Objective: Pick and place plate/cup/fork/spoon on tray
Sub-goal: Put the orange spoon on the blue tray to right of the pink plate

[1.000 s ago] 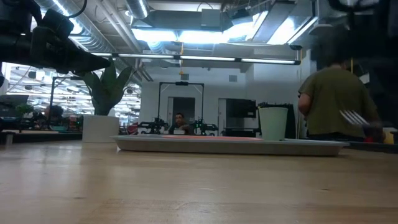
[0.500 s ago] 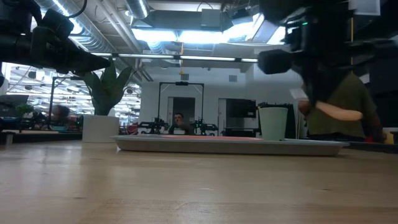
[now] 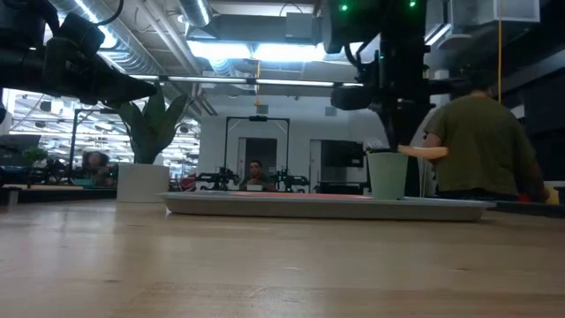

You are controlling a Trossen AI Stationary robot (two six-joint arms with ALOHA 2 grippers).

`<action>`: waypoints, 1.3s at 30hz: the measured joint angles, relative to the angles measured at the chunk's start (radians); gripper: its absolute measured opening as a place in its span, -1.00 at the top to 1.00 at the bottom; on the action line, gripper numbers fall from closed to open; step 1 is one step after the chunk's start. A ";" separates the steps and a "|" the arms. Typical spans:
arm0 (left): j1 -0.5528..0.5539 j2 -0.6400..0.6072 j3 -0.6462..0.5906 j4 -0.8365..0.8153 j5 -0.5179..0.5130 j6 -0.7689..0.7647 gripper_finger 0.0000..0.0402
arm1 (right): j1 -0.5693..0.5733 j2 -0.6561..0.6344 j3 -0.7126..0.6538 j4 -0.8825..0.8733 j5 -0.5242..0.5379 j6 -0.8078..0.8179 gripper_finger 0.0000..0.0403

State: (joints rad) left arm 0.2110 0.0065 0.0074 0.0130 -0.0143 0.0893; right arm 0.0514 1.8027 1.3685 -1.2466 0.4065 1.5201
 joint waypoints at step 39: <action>0.000 0.000 0.000 0.000 0.000 0.000 0.73 | -0.186 -0.006 -0.299 0.424 -0.116 -0.179 0.57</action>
State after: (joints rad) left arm 0.2110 0.0064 0.0072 0.0128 -0.0143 0.0892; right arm -0.1345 1.7969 1.0698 -0.8227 0.2908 1.3409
